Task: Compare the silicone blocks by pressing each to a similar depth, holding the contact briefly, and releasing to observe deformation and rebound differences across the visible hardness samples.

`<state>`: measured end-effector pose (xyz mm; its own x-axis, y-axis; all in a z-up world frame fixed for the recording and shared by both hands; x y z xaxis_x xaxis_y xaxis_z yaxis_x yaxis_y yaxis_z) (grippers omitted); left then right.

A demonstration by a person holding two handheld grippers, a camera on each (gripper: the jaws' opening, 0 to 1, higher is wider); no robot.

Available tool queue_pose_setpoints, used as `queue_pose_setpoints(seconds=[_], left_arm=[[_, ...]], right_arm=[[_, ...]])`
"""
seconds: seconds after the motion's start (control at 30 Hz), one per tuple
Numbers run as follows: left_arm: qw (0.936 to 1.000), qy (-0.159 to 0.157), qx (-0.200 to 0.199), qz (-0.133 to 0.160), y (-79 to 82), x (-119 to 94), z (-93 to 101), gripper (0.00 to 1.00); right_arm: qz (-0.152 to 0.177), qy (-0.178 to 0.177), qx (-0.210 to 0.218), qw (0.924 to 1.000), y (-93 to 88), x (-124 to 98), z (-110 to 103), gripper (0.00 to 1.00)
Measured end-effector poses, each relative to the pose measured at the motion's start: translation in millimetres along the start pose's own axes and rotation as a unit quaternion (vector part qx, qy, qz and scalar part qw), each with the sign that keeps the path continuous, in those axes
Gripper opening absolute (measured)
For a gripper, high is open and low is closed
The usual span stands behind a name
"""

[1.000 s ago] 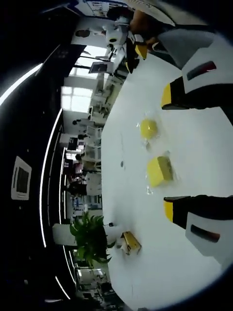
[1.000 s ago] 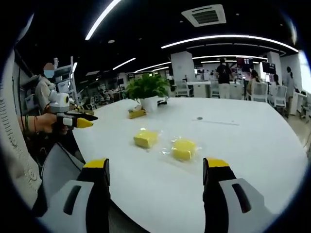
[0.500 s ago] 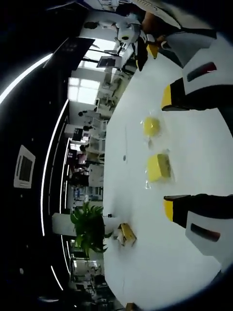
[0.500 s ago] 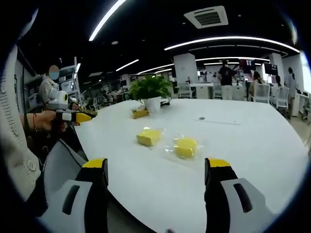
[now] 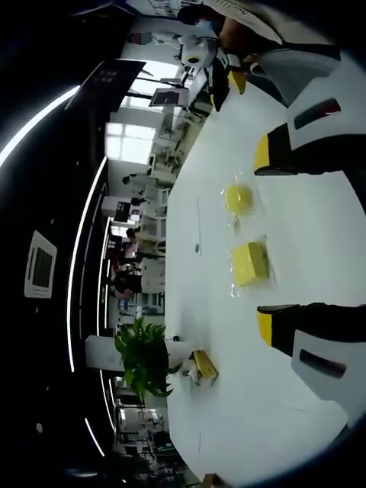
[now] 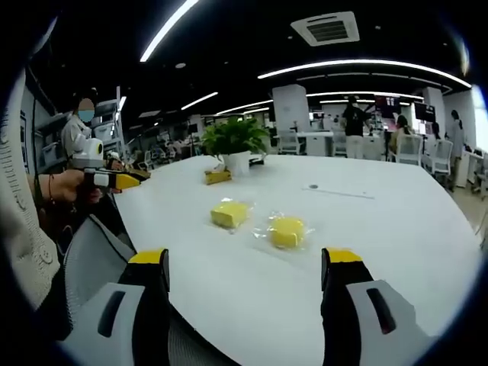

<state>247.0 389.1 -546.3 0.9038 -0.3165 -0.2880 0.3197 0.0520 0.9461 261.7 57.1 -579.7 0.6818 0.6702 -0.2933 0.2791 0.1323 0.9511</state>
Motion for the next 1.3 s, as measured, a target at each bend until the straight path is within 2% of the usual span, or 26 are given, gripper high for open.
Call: queue_pose_setpoints(seconds=[0.1,0.23,0.33,0.4,0.6,1.3], left_arm=[[1.0000,0.001,0.001,0.000,0.4,-0.6,-0.7,0.68],[1.0000,0.002,0.002,0.000,0.4,-0.9,-1.8,0.67],[1.0000,0.002,0.002,-0.002,-0.6,-1.0,0.1,0.67],[1.0000,0.002,0.004,-0.004,-1.4,-1.2,1.3,0.67],[0.9999,0.004,0.004,-0.009,-4.6,-2.6,1.3,0.67],[0.9998,-0.005,0.013,-0.018,-3.7,1.1,7.1,0.67]], right_arm=[[0.000,-0.004,0.001,1.0000,-0.1,-1.0,1.6,0.74],[-0.007,-0.001,0.016,0.9999,-1.7,-1.8,-0.1,0.67],[-0.008,-0.013,-0.022,0.9996,-2.4,-2.2,2.4,0.72],[-0.007,-0.013,-0.027,0.9995,-1.9,-1.8,0.5,0.78],[-0.006,-0.014,-0.045,0.9989,-0.6,-2.1,1.6,0.80],[-0.006,-0.023,-0.034,0.9991,3.9,-3.7,5.6,0.76]])
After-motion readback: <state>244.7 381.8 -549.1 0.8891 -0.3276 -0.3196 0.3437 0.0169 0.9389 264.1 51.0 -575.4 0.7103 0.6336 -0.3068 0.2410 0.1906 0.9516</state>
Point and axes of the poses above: the point that each gripper's makers call its tool centre point, and the gripper's own axes: x roughly forward along the fingers, z roughly to its right, y roughly out of its top, the point moved 4 cm from there along -x, roughly backward along the fingers
